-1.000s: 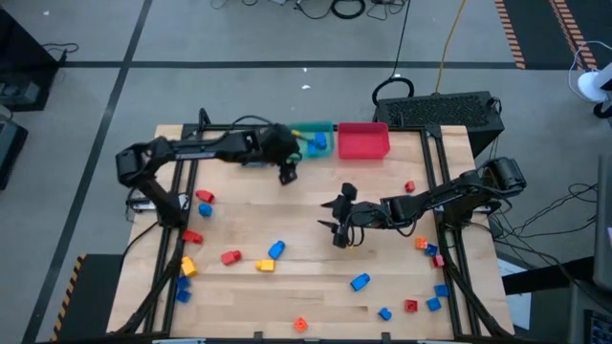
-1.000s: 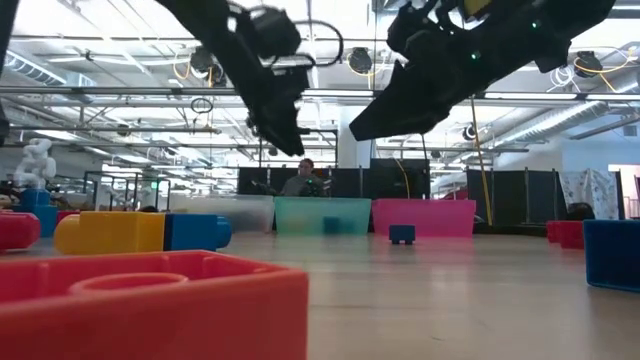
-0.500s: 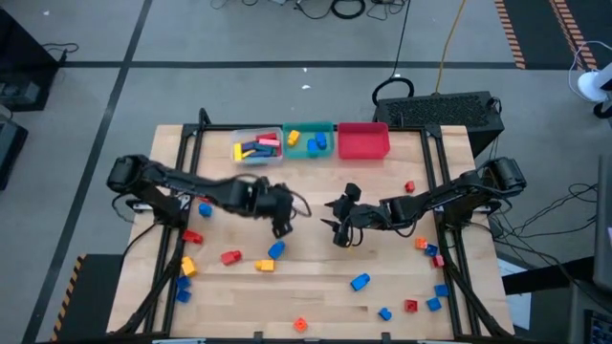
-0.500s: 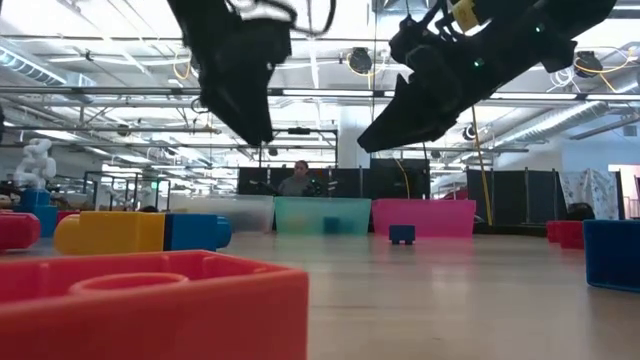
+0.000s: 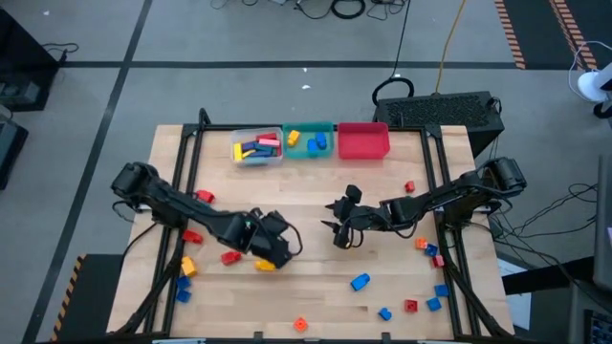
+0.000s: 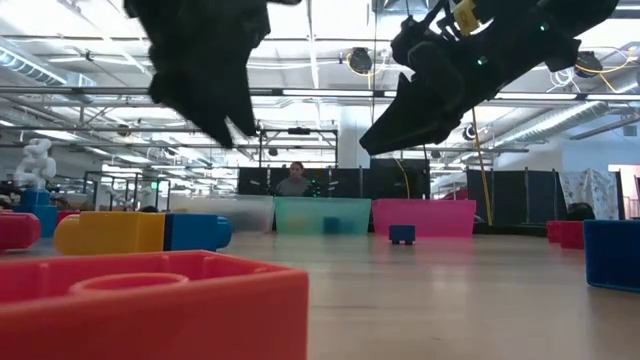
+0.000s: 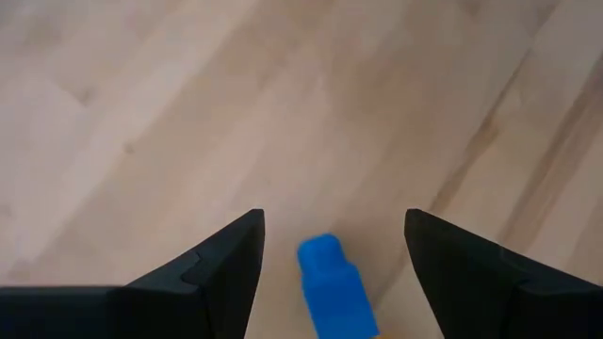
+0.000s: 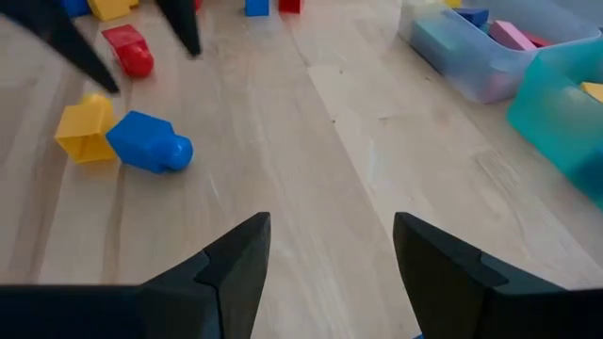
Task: Sort blocks by size
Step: Put the blue 1 stud game piece into the green bin
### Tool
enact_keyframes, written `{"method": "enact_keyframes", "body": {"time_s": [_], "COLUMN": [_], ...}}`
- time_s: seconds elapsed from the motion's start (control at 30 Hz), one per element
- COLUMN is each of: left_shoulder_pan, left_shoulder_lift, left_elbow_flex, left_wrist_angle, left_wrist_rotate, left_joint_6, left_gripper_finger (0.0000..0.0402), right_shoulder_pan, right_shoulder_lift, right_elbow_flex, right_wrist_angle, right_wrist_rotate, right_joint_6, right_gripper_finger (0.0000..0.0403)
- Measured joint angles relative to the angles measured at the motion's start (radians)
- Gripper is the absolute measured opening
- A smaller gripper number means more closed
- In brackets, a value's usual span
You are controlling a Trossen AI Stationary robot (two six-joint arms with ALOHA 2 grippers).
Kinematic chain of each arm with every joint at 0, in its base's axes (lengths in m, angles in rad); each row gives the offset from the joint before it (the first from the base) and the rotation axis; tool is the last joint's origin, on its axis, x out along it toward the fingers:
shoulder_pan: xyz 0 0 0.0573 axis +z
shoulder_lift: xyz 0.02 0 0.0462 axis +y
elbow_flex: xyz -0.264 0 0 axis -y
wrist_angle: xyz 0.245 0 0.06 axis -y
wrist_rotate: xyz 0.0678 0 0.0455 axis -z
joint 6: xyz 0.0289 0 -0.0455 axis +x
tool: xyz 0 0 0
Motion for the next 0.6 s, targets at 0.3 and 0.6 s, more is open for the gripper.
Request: {"method": "enact_keyframes", "body": {"time_s": [0.3,0.6], "left_shoulder_pan": [-0.070,-0.073], "left_shoulder_lift": [0.112,0.179], "left_elbow_flex": [0.000,0.003], "left_wrist_angle": [0.018,0.010], "left_wrist_rotate": [0.055,0.061], "left_joint_6": [-0.197,-0.223], "left_gripper_finger": [0.0258,0.0258], "right_shoulder_pan": [0.005,0.018], "right_shoulder_lift": [0.000,0.000], "right_elbow_flex": [0.000,0.000], "right_wrist_angle": [-0.019,-0.024], "right_wrist_rotate": [0.000,0.000], "right_joint_6": [0.000,0.001], "right_gripper_finger": [0.0210,0.0210]}}
